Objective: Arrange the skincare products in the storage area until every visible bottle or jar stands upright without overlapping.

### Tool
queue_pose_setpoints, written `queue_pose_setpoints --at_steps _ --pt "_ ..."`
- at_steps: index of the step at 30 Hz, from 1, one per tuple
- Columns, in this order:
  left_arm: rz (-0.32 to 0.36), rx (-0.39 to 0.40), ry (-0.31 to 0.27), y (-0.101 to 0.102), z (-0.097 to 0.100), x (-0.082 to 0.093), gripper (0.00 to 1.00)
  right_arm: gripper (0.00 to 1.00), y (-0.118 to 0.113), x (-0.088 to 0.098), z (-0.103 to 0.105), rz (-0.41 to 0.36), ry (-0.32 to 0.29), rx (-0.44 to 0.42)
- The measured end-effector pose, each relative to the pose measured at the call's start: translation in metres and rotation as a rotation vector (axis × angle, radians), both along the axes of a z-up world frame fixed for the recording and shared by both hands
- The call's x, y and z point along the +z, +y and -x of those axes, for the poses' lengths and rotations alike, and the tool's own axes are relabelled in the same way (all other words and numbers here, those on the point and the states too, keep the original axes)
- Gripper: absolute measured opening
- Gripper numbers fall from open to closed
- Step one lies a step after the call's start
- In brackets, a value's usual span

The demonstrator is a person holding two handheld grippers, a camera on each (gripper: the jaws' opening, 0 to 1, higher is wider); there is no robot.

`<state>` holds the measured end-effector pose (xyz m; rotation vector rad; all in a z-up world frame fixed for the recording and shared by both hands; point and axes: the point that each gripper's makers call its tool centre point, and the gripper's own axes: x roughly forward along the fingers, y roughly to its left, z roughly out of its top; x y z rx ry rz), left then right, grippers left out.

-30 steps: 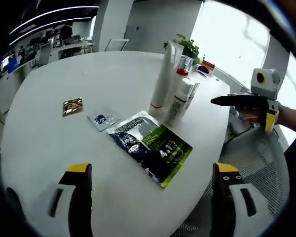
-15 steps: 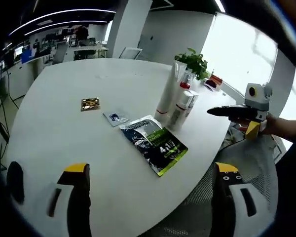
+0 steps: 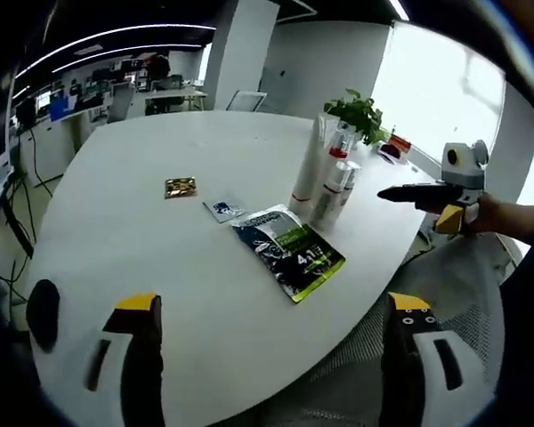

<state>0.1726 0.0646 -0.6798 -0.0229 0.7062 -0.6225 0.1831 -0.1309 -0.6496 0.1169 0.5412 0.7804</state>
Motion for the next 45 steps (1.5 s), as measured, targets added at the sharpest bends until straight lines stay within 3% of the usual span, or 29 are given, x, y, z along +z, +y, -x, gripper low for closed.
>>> queue_pose_setpoints --at_steps 18,20,30,34,45 --pt "-0.001 0.025 0.019 -0.002 0.000 -0.002 0.99 1.00 -0.002 -0.001 0.000 -0.005 0.001 -0.005" --pt "-0.025 0.047 0.017 -0.001 -0.003 -0.003 0.99 1.00 -0.002 -0.002 0.000 -0.003 0.001 -0.004" --pt "-0.053 0.097 0.021 -0.012 -0.026 -0.006 0.98 1.00 -0.002 -0.002 0.001 -0.007 0.004 -0.005" --pt "-0.073 0.097 0.025 -0.016 -0.037 -0.007 0.97 1.00 -0.003 -0.002 0.001 -0.010 0.004 -0.008" --pt "-0.074 0.057 0.039 -0.049 -0.069 -0.011 0.93 1.00 -0.003 -0.002 0.002 -0.003 0.007 -0.003"
